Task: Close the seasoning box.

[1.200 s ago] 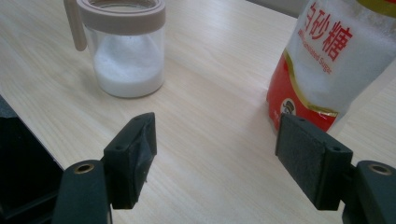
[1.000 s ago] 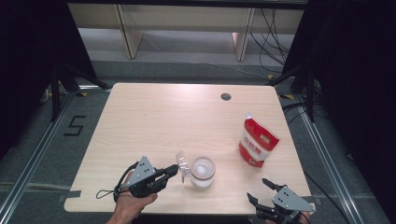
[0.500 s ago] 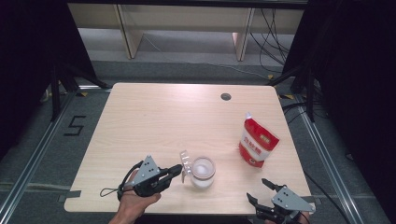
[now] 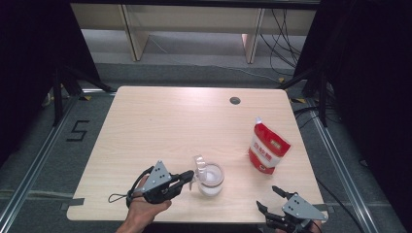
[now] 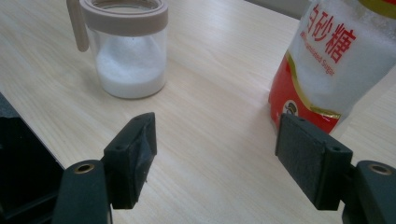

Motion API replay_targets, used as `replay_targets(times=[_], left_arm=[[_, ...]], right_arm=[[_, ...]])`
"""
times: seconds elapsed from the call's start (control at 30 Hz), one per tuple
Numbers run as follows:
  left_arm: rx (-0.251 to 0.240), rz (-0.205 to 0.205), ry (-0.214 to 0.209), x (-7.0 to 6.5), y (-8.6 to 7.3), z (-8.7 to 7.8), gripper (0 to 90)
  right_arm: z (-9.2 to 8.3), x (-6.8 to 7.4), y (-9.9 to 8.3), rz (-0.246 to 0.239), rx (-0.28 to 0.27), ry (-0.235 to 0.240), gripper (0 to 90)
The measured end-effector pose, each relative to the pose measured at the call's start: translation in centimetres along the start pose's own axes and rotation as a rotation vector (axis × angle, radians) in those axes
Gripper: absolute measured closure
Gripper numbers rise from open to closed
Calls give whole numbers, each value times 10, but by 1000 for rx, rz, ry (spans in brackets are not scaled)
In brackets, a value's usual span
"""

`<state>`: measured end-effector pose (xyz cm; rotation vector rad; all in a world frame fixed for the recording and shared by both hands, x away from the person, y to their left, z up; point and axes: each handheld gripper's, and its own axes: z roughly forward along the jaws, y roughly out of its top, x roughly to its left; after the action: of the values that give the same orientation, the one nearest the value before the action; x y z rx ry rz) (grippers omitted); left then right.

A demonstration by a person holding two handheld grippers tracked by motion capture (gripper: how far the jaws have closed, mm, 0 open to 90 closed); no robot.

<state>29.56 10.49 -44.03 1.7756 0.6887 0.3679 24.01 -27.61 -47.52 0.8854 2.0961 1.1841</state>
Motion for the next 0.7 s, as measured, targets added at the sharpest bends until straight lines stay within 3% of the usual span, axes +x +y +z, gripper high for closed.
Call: replay_targets(times=[0.03,0.07,0.17,0.27,0.33,0.4,0.43,0.57,0.63,0.7], left_arm=[[0,6,-2,1,0,0,874],[2,17,-2,1,0,1,874],[5,1,1,0,-1,2,873],[0,14,-5,0,1,3,868],[2,10,-12,0,1,2,843],[-10,-14,-24,1,1,2,768],[3,-1,-19,2,1,-1,732],[-9,-75,-30,5,-1,-5,526],[12,-56,-22,6,0,-8,454],[10,-83,-20,4,-1,-9,394]], right_arm=[[0,0,0,-1,-1,1,301],[0,2,0,33,14,13,301],[1,1,0,10,9,9,304],[0,5,0,46,27,17,304],[1,3,0,25,15,6,304],[1,1,0,10,9,9,304],[1,1,0,4,9,11,304],[1,2,0,38,10,22,304],[1,1,0,23,-1,12,303],[1,1,0,27,-2,17,303]])
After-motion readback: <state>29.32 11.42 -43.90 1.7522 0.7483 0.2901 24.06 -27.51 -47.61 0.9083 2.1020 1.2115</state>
